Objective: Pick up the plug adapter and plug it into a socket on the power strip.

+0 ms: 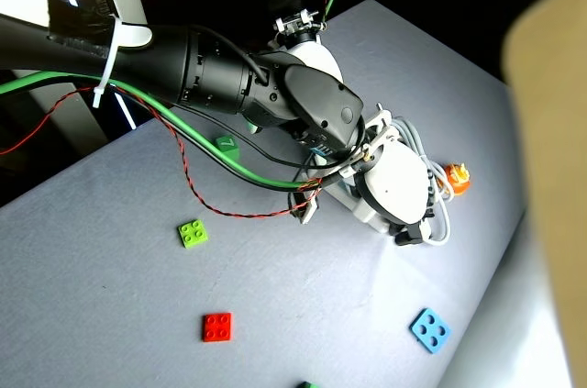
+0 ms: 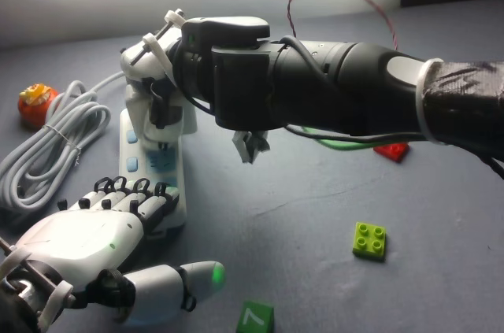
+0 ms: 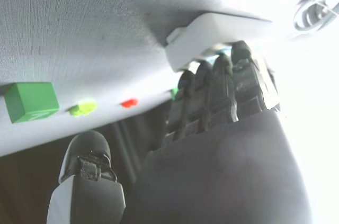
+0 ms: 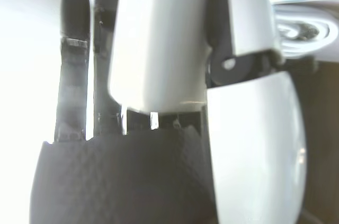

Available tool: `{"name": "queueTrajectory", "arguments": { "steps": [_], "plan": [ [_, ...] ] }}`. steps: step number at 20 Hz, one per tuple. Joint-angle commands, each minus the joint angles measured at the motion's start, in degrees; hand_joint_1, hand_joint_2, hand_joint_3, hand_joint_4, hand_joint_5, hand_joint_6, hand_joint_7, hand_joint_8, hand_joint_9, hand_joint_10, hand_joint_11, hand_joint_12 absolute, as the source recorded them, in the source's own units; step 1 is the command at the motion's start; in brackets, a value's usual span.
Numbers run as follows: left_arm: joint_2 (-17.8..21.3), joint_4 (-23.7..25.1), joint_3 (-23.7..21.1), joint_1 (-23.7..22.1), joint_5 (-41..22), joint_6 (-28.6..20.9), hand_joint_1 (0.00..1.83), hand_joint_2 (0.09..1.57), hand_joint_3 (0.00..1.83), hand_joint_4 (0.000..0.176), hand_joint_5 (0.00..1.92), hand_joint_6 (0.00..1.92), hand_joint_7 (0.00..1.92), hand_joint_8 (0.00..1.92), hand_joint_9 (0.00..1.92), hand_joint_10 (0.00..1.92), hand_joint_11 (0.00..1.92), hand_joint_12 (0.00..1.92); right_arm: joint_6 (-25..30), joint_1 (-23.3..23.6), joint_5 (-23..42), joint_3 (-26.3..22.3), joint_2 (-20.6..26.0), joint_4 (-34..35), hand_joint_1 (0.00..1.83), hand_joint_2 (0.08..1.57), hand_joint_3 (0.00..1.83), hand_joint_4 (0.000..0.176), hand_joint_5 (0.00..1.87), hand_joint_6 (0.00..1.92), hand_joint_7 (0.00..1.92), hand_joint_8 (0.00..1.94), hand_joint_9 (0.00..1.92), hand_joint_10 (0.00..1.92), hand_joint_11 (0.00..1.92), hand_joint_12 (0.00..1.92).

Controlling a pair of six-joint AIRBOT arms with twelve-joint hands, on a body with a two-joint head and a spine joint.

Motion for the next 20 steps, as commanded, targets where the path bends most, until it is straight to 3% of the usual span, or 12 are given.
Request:
{"name": "queueTrajectory", "arguments": {
  "steps": [1, 4, 8, 11, 12, 17, 20],
  "plan": [
    [-0.95, 1.83, -0.39, -0.32, 1.92, -0.85, 0.00, 1.11, 0.00, 0.000, 0.09, 0.00, 0.09, 0.00, 0.07, 0.00, 0.00, 0.15, 0.12, 0.11, -2.95, -0.52, 0.22, -0.47, 0.97, 1.02, 0.00, 0.000, 0.55, 0.00, 0.62, 0.00, 0.59, 0.00, 0.11, 0.98],
    [-0.95, 1.83, -0.21, -0.50, 1.92, -0.88, 0.00, 1.10, 0.00, 0.000, 0.09, 0.00, 0.09, 0.00, 0.08, 0.00, 0.00, 0.15, -0.03, 0.53, -3.06, -2.01, 1.50, -0.47, 0.90, 1.01, 0.00, 0.000, 0.41, 0.00, 0.45, 0.00, 0.43, 0.00, 0.01, 0.95],
    [-0.95, 1.83, -0.02, -0.94, 1.93, -0.92, 0.00, 1.10, 0.00, 0.000, 0.09, 0.00, 0.09, 0.00, 0.07, 0.00, 0.00, 0.17, -0.50, 1.36, -2.19, -5.98, 4.57, -0.47, 0.77, 0.96, 0.00, 0.000, 0.15, 0.00, 0.17, 0.00, 0.20, 0.00, 0.00, 0.70],
    [-0.95, 1.83, 0.11, -1.59, 1.93, -0.92, 0.00, 1.10, 0.00, 0.000, 0.08, 0.00, 0.08, 0.00, 0.07, 0.00, 0.00, 0.16, -0.78, 2.24, -1.33, -9.56, 7.71, -0.47, 0.80, 0.93, 0.00, 0.000, 0.09, 0.00, 0.11, 0.00, 0.15, 0.00, 0.00, 0.56],
    [-0.94, 1.83, 0.16, -1.88, 1.93, -0.91, 0.00, 1.10, 0.00, 0.000, 0.11, 0.00, 0.10, 0.00, 0.10, 0.00, 0.00, 0.25, -0.77, 2.60, -1.19, -10.72, 8.78, -0.47, 0.80, 0.93, 0.00, 0.000, 0.07, 0.00, 0.10, 0.00, 0.14, 0.00, 0.00, 0.53],
    [-0.67, 1.83, 0.46, -3.93, 2.19, -0.65, 0.00, 1.10, 0.00, 0.000, 0.09, 0.00, 0.08, 0.00, 0.08, 0.00, 0.00, 0.22, -1.20, 5.46, 1.04, -20.40, 17.12, -0.45, 0.87, 0.88, 0.00, 0.000, 0.03, 0.00, 0.00, 0.00, 0.03, 0.00, 0.00, 0.33],
    [0.11, 1.83, 0.62, -5.49, 3.56, 0.19, 0.00, 1.10, 0.00, 0.000, 0.09, 0.00, 0.08, 0.00, 0.08, 0.00, 0.00, 0.22, -1.34, 6.81, 2.36, -28.64, 23.97, -0.44, 0.87, 0.87, 0.00, 0.000, 0.02, 0.00, 0.00, 0.00, 0.03, 0.00, 0.00, 0.32]
  ]
}}
